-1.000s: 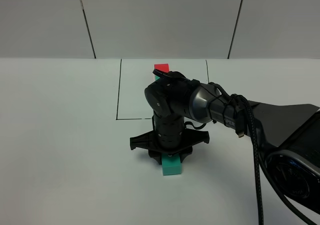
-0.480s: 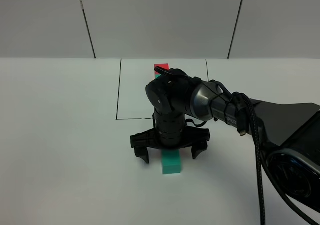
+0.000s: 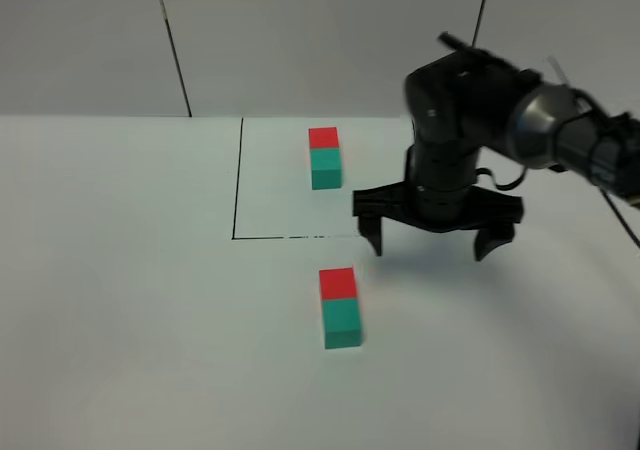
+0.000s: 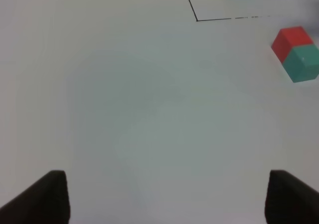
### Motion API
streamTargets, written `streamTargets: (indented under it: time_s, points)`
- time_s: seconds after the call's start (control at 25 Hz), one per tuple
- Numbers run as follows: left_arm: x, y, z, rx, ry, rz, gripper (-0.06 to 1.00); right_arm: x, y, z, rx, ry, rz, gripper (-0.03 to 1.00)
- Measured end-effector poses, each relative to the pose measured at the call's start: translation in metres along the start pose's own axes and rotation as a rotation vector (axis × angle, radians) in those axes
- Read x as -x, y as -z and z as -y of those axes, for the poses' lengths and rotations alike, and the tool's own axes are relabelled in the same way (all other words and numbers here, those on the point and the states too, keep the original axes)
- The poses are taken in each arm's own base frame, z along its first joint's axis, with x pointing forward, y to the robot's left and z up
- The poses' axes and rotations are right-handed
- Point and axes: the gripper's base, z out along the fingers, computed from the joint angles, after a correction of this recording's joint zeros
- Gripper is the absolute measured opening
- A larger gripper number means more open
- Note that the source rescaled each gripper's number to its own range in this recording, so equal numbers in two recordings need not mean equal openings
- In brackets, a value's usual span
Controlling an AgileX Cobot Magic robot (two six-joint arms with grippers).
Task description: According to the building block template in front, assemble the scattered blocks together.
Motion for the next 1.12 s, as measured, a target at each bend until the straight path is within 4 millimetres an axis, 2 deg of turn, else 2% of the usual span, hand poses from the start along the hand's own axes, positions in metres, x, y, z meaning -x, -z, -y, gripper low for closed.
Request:
streamTargets:
  time_s: [0.12,0.24,0.4,0.52,0.64,0.88,1.12]
  points:
    - [0.0,0.0,0.0,0.0,0.0,0.0,0.68,-0.005,0.013,0.048,-0.006,-0.095,0.024,1.0]
    - [0.0,0.0,0.0,0.0,0.0,0.0,0.68,-0.026,0.025,0.096,-0.012,-0.191,0.049,1.0]
    - [0.0,0.0,0.0,0.0,0.0,0.0,0.68,-0.077,0.044,0.152,-0.023,-0.317,0.088,1.0]
    - [0.0,0.0,0.0,0.0,0.0,0.0,0.68,-0.124,0.062,0.177,-0.043,-0.372,0.131,1.0]
    - [0.0,0.0,0.0,0.0,0.0,0.0,0.68,-0.168,0.084,0.189,-0.073,-0.388,0.2,1.0]
    - [0.0,0.0,0.0,0.0,0.0,0.0,0.68,-0.237,0.117,0.194,-0.08,-0.402,0.322,1.0]
    - [0.0,0.0,0.0,0.0,0.0,0.0,0.68,-0.3,0.133,0.194,-0.067,-0.326,0.493,1.0]
